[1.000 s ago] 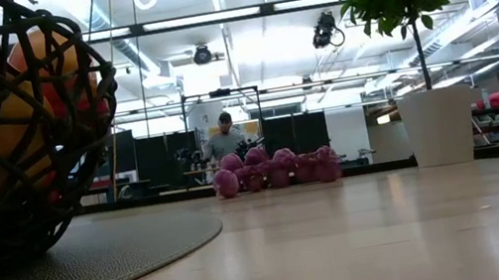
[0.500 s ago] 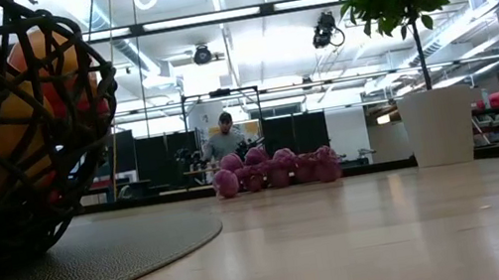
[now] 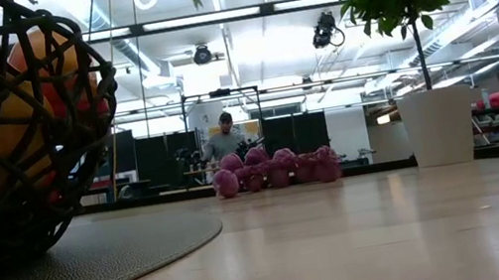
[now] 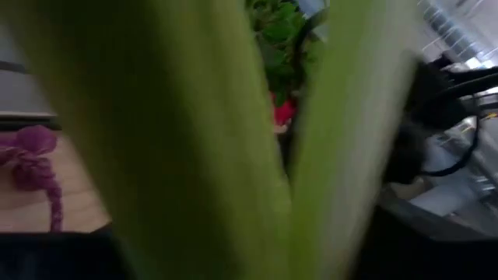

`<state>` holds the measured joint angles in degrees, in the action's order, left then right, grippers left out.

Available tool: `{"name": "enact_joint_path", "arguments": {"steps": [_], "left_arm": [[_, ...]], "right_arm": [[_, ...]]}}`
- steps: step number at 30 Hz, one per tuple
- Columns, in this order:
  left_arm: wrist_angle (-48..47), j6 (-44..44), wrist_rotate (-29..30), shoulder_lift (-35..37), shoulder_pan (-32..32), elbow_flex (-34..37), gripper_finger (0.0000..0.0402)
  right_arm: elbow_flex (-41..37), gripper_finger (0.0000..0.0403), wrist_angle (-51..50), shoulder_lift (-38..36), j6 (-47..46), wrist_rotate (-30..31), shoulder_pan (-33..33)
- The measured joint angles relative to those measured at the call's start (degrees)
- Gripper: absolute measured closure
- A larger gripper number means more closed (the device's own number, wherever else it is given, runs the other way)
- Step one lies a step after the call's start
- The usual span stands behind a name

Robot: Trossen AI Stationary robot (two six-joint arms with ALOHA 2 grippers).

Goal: Build produce basket
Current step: Put the green celery into the black basket

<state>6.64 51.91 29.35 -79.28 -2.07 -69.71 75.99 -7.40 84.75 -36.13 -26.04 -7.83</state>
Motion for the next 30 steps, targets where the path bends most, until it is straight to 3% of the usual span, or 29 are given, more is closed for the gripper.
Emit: {"name": "enact_joint_path", "arguments": {"steps": [12,16,21,30], "left_arm": [[-0.91,-0.03,-0.56,0.30,-0.09,-0.09,0.0343],[-1.10,-0.39,-1.76,0.95,-0.07,-0.04,0.0349],[-3.66,-0.73,-2.15,2.83,-0.17,-0.02,0.0333],[-21.54,4.05,-2.02,9.62,-3.61,-0.07,0.0336]], "right_arm": [[0.00,0.0273,0.13,-0.11,0.25,-4.95,-0.27],[0.01,0.0262,0.50,-0.11,0.25,-5.27,-0.27],[0.15,0.0215,0.62,-0.10,0.30,-5.35,-0.29],[0.03,0.0122,-6.57,-0.20,0.14,-12.16,-2.34]]}}
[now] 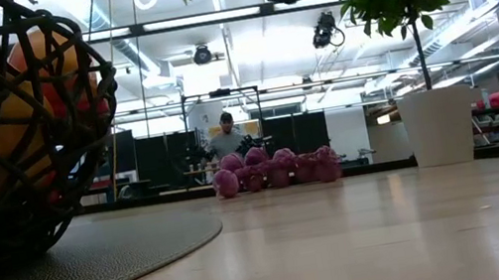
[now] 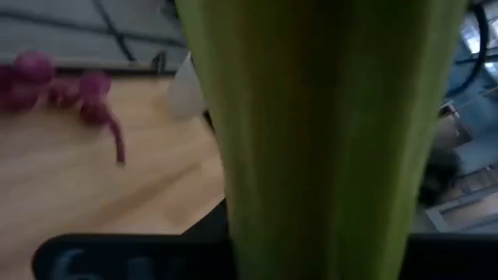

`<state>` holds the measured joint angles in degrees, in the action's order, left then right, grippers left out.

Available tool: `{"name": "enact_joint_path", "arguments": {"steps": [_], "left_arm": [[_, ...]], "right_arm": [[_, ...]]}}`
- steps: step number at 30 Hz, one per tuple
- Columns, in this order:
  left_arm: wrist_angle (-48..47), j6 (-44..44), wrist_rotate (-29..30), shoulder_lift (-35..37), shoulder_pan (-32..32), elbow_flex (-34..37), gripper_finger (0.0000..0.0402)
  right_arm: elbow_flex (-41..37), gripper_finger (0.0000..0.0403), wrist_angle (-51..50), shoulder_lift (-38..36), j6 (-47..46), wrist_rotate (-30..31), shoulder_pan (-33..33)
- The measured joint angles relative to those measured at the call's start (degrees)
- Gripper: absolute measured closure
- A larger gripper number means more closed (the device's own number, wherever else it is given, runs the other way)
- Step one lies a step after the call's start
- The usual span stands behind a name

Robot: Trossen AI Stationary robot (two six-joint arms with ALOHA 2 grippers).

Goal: Build produce basket
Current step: Put the green celery into the black basket

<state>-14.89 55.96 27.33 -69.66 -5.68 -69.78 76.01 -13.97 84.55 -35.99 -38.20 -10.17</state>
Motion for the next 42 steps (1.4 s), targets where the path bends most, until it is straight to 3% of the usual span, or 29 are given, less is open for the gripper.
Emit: {"name": "enact_joint_path", "arguments": {"steps": [12,23,30,34,42], "left_arm": [[-16.67,16.70,-1.08,2.32,-16.66,-0.02,0.0328],[-39.93,41.15,-7.46,2.23,-36.23,-0.02,0.0312],[-40.51,33.15,-7.06,1.22,-40.62,-0.02,0.0268],[-40.50,28.90,-7.48,-1.06,-40.56,-0.02,0.0221],[-39.41,28.49,-10.56,-5.54,-40.58,-0.02,0.0128]], "right_arm": [[-0.03,0.0114,-4.17,0.00,3.40,-4.26,-2.47],[-0.03,0.0114,-4.18,0.00,4.76,-5.28,-3.80],[-0.03,0.0114,-4.16,0.02,4.85,-4.69,-4.33],[-0.03,0.0115,-4.16,0.04,4.56,-4.01,-4.30],[-0.03,0.0115,-4.16,0.04,2.70,-3.82,-3.80]]}}
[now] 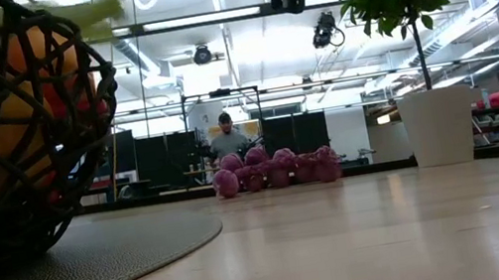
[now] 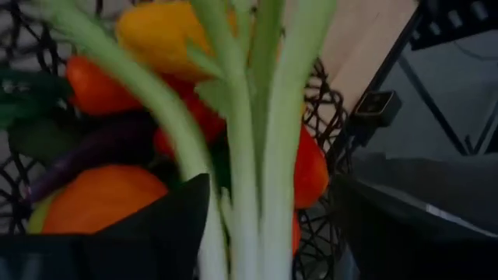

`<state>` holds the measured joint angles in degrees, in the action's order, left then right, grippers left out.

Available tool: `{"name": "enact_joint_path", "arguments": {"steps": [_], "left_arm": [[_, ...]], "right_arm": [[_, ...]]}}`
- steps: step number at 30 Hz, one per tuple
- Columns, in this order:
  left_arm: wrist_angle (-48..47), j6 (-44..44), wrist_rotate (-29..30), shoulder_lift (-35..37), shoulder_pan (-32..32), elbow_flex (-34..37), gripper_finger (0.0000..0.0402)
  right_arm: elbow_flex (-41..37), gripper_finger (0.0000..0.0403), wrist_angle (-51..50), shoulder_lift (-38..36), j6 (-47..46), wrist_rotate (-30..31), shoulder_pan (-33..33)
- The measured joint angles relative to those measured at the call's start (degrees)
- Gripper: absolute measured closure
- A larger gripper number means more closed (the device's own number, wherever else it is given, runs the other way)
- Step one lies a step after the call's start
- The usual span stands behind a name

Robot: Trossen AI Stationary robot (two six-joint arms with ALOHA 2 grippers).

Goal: Build produce basket
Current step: Put the green celery into the black basket, then put the purple garlic into the black basket

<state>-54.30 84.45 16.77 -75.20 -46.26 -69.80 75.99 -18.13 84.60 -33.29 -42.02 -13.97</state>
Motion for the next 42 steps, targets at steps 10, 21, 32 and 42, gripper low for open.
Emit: {"name": "enact_joint_path", "arguments": {"steps": [10,21,32,42], "left_arm": [[-0.59,1.40,-2.68,-0.65,0.14,0.00,0.0075],[0.23,-2.59,-0.10,0.43,10.60,0.00,0.0088],[17.11,-18.10,-0.15,0.55,33.28,0.00,0.0093],[33.74,-26.62,2.40,-6.85,51.32,0.00,0.0093]], "right_arm": [[0.00,0.0115,0.00,0.00,-0.21,1.93,0.02],[0.00,0.0115,-9.63,0.02,-1.42,12.36,-2.51],[0.00,0.0115,-29.20,-0.37,6.26,13.06,-11.47],[0.02,0.0119,-34.54,-4.33,13.07,23.57,-22.98]]}}
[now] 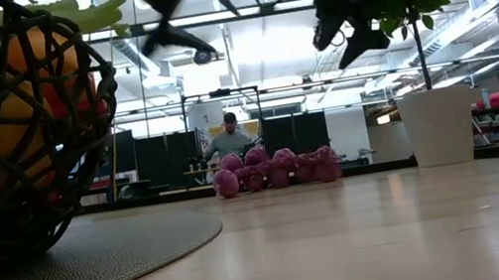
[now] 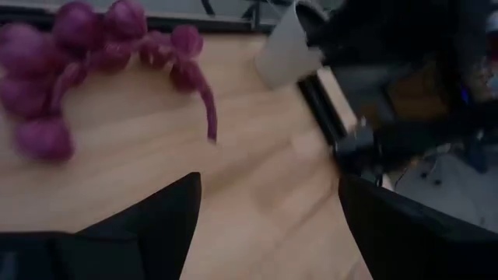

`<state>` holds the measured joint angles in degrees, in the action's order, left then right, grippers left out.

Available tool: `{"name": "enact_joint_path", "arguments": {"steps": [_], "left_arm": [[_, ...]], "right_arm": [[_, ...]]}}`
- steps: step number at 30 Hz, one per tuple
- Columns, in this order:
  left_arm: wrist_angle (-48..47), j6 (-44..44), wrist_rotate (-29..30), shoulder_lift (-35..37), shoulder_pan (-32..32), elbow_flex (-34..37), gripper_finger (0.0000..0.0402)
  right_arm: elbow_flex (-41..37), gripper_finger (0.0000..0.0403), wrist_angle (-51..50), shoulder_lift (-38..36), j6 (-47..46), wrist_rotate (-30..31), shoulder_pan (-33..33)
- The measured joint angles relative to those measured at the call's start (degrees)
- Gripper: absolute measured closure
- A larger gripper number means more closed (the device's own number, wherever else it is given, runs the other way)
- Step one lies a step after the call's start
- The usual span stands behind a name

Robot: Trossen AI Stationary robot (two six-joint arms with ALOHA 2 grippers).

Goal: Build produce basket
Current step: Put the purple garlic into the black basket

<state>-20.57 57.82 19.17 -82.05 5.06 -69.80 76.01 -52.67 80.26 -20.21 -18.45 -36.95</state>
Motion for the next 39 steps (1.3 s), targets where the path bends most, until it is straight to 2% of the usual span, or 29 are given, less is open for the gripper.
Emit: {"name": "enact_joint_path", "arguments": {"steps": [3,7,10,16,19,26,32,35,39], "left_arm": [[4.65,-1.93,-5.48,-4.07,4.49,0.00,0.0093],[7.46,-0.73,-13.54,-9.77,8.54,0.04,0.0097],[11.02,1.52,-16.90,-13.45,9.57,0.04,0.0104],[24.55,1.61,-17.72,-19.44,9.12,0.00,0.0116],[29.67,-2.04,-17.17,-21.72,9.72,0.00,0.0118],[30.75,-12.11,-16.23,-25.95,10.53,0.02,0.0118],[34.18,-6.04,-18.09,-30.38,11.19,0.02,0.0118],[38.64,-5.93,-20.88,-32.65,11.65,-0.43,0.0118],[38.51,-8.05,-21.61,-35.33,12.03,-4.80,0.0118]], "right_arm": [[0.00,0.0119,-0.13,-0.85,1.54,-3.90,-2.42],[0.00,0.0121,-0.14,-2.20,4.03,-5.21,-4.14],[0.00,0.0121,0.25,-2.96,5.84,-6.02,-4.61],[0.00,0.0122,0.70,-3.49,8.20,-11.50,-4.65],[0.00,0.0122,2.85,-3.51,8.20,-11.65,-4.65],[0.00,0.0122,11.63,-3.54,1.84,-11.62,-4.65],[0.00,0.0122,13.82,-3.54,-2.32,-11.60,-4.65],[0.00,0.0122,12.73,-3.54,-2.77,-11.62,-4.46],[0.00,0.0122,11.79,-3.54,-3.48,-11.64,-3.98]]}}
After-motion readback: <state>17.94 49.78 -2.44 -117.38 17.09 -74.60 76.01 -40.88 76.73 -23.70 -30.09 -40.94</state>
